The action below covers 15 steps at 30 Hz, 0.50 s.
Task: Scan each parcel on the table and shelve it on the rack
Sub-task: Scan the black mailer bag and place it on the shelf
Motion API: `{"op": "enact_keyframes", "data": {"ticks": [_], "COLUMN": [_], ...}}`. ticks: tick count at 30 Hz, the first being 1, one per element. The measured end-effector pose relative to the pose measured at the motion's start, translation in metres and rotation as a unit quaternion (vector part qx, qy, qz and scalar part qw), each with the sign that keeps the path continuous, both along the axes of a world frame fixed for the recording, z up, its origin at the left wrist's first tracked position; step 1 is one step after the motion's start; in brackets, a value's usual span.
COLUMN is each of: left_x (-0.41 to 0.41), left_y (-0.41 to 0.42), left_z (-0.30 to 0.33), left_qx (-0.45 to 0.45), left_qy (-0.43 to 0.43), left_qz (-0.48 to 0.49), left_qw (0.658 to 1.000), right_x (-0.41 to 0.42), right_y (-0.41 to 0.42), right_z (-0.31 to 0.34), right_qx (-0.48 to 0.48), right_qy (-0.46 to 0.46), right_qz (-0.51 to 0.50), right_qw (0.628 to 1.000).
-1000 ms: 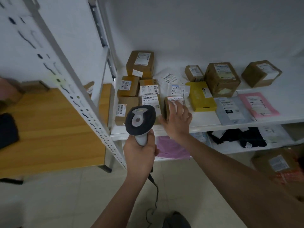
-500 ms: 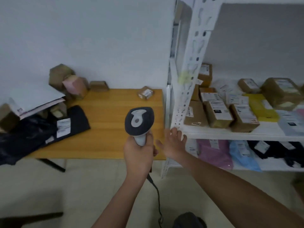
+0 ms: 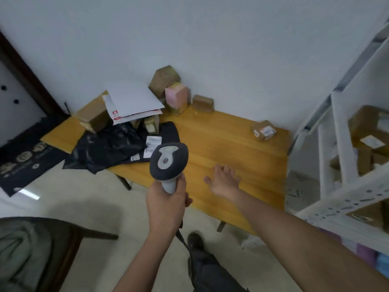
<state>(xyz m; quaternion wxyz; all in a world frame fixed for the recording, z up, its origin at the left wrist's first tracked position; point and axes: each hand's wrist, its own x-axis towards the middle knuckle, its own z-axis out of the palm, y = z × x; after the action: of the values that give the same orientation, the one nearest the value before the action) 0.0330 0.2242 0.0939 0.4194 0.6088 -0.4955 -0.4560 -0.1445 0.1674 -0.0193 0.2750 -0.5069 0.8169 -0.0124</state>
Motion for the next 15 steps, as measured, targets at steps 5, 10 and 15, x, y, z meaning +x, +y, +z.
{"op": "enact_keyframes", "data": {"ticks": [5, 10, 15], "left_x": [0.013, 0.016, 0.016], "left_y": [-0.088, -0.165, -0.217], "left_z": [-0.015, -0.032, -0.053], "left_qx": [0.011, 0.046, 0.079], "left_qy": [-0.017, -0.042, -0.036], "left_qz": [0.051, 0.064, 0.08], "left_qw": [0.998, 0.996, 0.993], "right_x": [0.021, 0.037, 0.04], "right_y": [-0.111, -0.191, -0.237], "right_z": [-0.03, -0.066, -0.106], "right_qx": [0.022, 0.045, 0.064], "right_qy": [-0.04, -0.132, -0.214], "right_qz": [0.028, -0.001, -0.073], "right_qw": [0.999, 0.99, 0.972]}}
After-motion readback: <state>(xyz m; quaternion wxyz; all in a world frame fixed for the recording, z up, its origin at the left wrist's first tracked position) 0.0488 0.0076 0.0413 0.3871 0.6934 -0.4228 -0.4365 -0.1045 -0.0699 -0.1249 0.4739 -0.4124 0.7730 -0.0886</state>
